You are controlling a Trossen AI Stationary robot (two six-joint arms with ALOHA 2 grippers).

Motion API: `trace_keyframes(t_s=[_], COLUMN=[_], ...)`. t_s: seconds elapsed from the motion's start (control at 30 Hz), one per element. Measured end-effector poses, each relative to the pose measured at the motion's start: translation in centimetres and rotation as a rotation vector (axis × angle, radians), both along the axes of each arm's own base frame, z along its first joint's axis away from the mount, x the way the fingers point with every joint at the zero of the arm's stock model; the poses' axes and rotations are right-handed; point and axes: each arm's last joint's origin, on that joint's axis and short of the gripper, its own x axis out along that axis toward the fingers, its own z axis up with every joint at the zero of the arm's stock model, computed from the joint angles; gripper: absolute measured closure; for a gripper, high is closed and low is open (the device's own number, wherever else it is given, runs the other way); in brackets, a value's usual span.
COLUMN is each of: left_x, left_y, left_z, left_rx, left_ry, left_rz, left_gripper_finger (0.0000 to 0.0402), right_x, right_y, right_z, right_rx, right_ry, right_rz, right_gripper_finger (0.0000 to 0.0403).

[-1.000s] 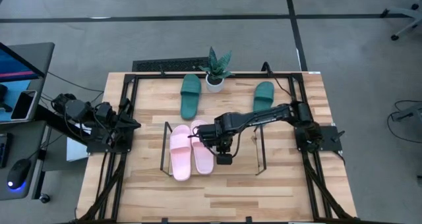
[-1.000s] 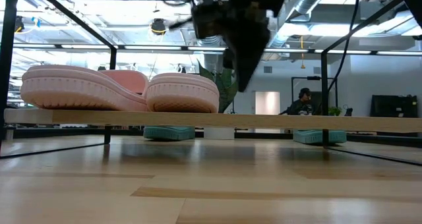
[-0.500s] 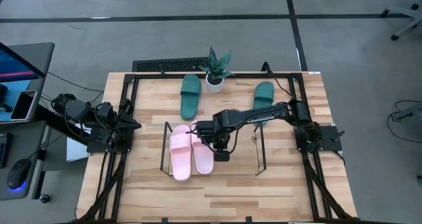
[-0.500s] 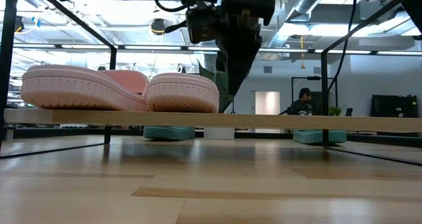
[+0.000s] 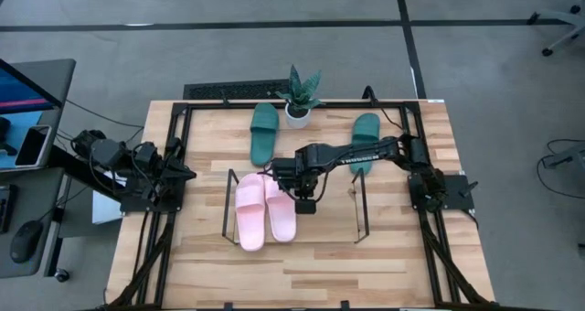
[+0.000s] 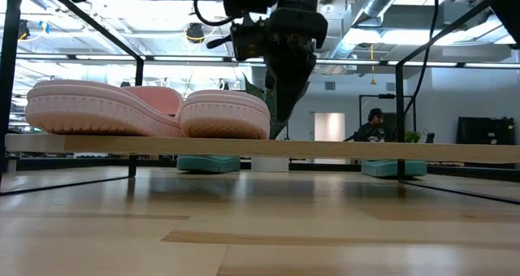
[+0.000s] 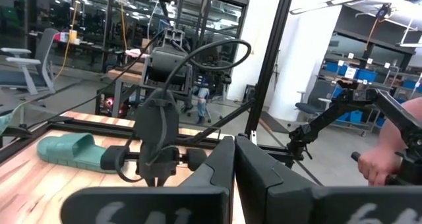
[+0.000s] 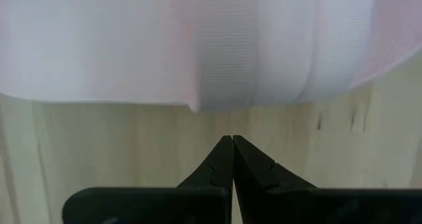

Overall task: Pick and place slides into the shelf
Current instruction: Put the pink slide on the shelf

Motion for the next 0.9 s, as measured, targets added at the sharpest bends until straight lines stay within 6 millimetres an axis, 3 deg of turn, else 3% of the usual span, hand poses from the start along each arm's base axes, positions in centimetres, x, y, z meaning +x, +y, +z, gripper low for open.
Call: trace_keyframes(t_s=[0.9], left_x=[0.0], left_y=[0.0], left_z=[-0.2], left_rx=[-0.014], left_ry=[0.023], left_rz=[-0.005], left_gripper_finger=[0.0401], right_x=[0.6], right_y=[2.4], right_z=[0.2], right_rx=[0.018], right_ry=[-0.075], right_rz=[0.048], right_gripper_finger=[0.0403])
